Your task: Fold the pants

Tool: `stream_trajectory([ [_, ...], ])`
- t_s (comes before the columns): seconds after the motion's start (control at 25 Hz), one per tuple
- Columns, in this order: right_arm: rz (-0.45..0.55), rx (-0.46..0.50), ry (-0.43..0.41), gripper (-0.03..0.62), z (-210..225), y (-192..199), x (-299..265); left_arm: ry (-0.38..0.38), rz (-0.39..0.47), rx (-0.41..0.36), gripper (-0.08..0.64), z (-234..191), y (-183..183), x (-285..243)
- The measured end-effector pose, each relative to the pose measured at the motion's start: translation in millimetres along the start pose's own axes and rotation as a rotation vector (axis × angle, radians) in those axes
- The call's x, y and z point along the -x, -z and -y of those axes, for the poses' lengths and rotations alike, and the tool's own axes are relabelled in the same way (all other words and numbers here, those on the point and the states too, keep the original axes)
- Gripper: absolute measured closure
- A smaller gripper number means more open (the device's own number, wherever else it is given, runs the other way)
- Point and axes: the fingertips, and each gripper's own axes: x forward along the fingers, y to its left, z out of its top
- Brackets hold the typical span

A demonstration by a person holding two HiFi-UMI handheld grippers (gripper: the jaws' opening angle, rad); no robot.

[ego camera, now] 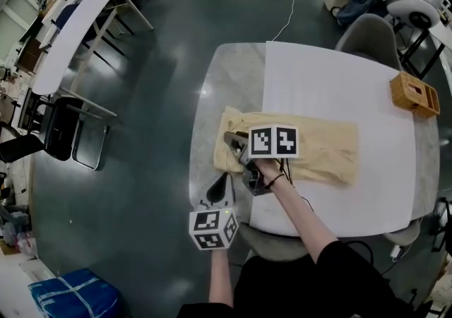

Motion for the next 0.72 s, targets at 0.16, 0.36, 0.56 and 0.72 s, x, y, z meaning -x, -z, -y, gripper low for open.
stream_trajectory([
  [0.16,-0.006,0.031,-0.047,0.469,-2.3,1.0,18.4,0.010,0.003,-0.013,0.546,5.4,-3.3,-0.5],
  [0.36,0.013,0.118,-0.047,0.565,3.3,-4.2,50.1,0.023,0.023,-0.043,0.546,14.7,-14.0,0.8],
  [0.56,0.077,0.210,-0.043,0.577,9.6,-15.0,86.2,0.040,0.045,-0.066,0.546,28.8,-25.1,1.8],
  [0.72,0.132,0.255,-0.043,0.577,18.3,-21.4,118.5,0.056,0.069,-0.088,0.546,44.3,-33.5,3.8],
])
